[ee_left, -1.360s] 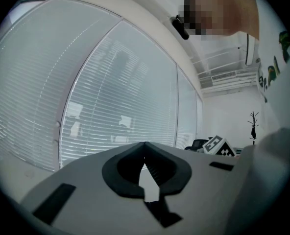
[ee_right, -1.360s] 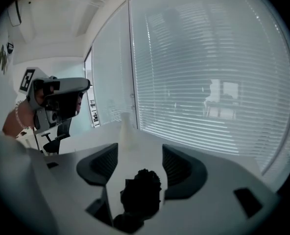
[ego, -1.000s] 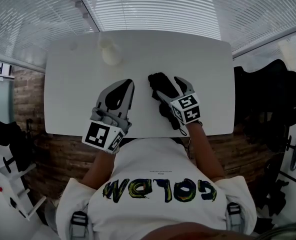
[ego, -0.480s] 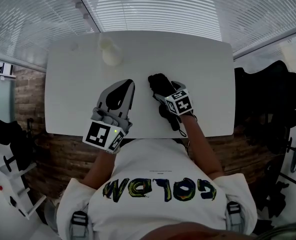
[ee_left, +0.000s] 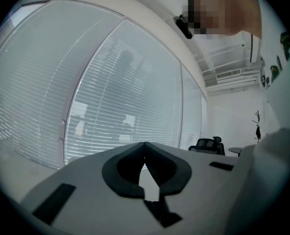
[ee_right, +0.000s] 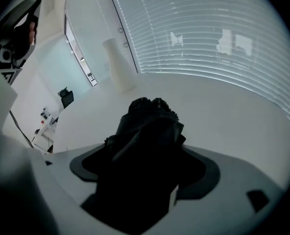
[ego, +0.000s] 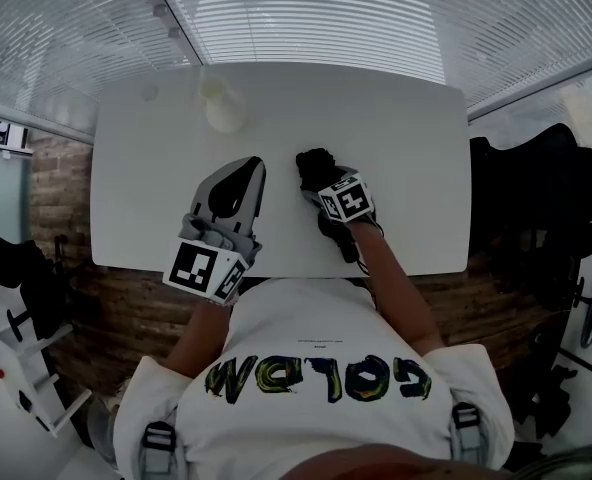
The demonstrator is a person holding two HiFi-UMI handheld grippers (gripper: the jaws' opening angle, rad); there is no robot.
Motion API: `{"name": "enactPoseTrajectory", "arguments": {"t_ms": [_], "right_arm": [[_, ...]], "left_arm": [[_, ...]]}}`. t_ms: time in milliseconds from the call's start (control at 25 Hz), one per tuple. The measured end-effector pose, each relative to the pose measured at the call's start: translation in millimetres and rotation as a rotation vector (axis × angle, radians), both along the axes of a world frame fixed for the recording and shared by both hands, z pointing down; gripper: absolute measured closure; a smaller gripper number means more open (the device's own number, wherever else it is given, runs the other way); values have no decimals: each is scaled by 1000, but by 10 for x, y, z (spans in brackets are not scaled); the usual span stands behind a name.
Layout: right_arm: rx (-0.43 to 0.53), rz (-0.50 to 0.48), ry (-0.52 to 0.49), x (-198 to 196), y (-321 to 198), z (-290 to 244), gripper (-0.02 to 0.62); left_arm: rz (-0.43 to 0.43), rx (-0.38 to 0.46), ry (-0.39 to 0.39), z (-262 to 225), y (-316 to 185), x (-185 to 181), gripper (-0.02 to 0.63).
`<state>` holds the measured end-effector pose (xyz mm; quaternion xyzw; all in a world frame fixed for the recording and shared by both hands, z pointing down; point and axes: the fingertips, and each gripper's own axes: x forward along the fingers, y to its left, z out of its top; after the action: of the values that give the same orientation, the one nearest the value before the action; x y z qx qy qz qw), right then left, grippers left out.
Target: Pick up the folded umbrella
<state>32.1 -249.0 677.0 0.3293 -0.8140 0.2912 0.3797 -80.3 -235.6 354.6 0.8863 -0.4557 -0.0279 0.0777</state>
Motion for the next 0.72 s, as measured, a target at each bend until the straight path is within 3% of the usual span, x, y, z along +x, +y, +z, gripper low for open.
{"name": "enactPoseTrajectory", "arguments": {"t_ms": [280, 720], "right_arm": [[16, -1, 48, -31, 0, 40, 200], [26, 51, 21, 16, -29, -44, 312]], "left_arm": [[0, 1, 7, -18, 9, -12, 595], [-10, 3, 13, -17, -2, -88, 595]]}}
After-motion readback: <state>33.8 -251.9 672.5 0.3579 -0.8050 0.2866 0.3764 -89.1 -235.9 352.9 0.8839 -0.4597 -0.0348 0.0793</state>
